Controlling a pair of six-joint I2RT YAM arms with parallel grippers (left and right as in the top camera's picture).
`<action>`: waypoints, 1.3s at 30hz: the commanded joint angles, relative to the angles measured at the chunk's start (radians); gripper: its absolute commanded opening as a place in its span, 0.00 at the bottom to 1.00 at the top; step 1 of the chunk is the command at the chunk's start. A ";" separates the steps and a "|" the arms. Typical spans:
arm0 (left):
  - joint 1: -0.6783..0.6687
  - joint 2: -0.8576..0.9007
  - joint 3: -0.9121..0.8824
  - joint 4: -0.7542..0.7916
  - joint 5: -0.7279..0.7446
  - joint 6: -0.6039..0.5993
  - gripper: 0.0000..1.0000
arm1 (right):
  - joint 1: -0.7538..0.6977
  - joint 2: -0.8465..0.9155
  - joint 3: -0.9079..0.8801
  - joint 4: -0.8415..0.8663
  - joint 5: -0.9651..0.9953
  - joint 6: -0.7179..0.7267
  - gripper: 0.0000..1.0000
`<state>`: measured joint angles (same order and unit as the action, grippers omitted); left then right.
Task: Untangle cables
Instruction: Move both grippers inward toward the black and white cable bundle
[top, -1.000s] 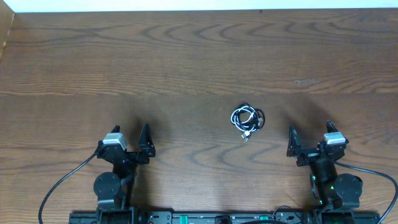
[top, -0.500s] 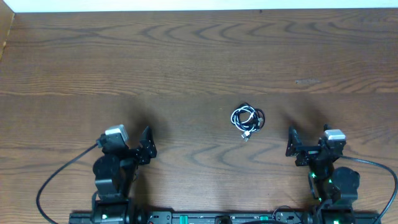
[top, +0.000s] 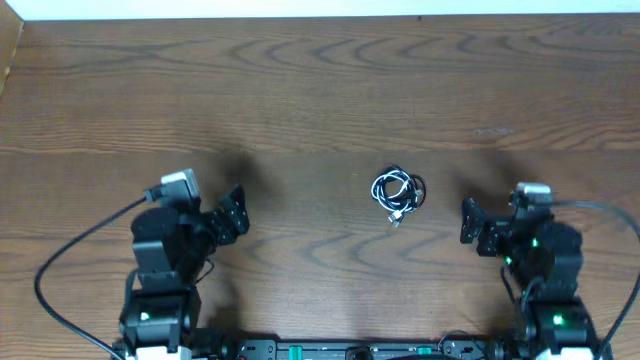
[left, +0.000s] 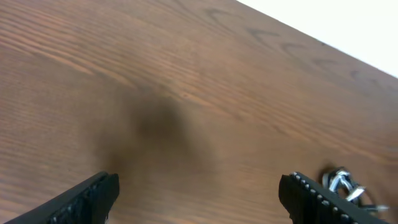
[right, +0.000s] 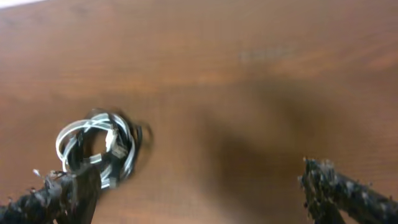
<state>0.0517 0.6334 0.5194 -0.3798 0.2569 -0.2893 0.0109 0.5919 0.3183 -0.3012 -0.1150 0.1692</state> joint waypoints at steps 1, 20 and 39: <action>0.004 0.063 0.092 -0.055 0.032 -0.030 0.87 | 0.002 0.120 0.116 -0.069 0.000 0.010 0.99; -0.367 0.430 0.353 -0.144 0.023 0.203 0.87 | 0.004 0.557 0.440 -0.350 -0.019 -0.035 0.99; -0.437 0.576 0.363 0.112 0.027 0.025 0.98 | 0.004 0.558 0.440 -0.258 -0.183 -0.024 0.99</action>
<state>-0.3817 1.1790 0.8555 -0.3000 0.2832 -0.1783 0.0109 1.1511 0.7357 -0.5652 -0.2512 0.1490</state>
